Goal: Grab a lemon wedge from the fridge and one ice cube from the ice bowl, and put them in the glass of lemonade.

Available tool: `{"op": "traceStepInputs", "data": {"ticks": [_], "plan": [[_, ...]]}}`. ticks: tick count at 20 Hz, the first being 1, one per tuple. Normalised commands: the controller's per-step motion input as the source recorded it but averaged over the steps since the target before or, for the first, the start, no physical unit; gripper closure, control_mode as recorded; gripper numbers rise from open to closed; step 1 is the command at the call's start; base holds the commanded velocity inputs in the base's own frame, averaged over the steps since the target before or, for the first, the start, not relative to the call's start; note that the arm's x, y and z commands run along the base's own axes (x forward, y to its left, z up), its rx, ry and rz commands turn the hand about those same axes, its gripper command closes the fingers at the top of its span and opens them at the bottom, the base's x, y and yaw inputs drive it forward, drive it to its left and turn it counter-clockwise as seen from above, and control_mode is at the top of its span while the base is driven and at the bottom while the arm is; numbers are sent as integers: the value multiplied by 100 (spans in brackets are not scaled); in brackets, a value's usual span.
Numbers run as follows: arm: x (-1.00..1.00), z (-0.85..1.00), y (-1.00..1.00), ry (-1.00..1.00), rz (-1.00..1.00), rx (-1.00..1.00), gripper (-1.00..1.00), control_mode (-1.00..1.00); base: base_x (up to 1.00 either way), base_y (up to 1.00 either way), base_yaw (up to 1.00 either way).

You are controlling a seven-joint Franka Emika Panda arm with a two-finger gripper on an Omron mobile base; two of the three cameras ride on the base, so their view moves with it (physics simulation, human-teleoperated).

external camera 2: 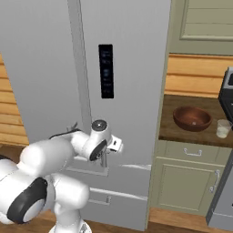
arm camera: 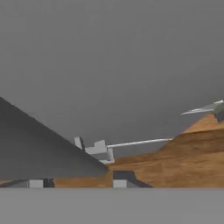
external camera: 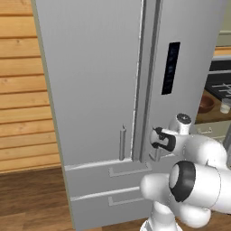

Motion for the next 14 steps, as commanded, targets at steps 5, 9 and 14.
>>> {"op": "traceStepInputs", "data": {"ticks": [5,9,14], "plan": [[-80,0,-100,-14,-9,9,100,-100,0,0,0],[-93,11,-67,-19,-5,7,100,-100,0,0,0],[-83,95,8,-31,0,-1,100,-100,0,0,0]]}}
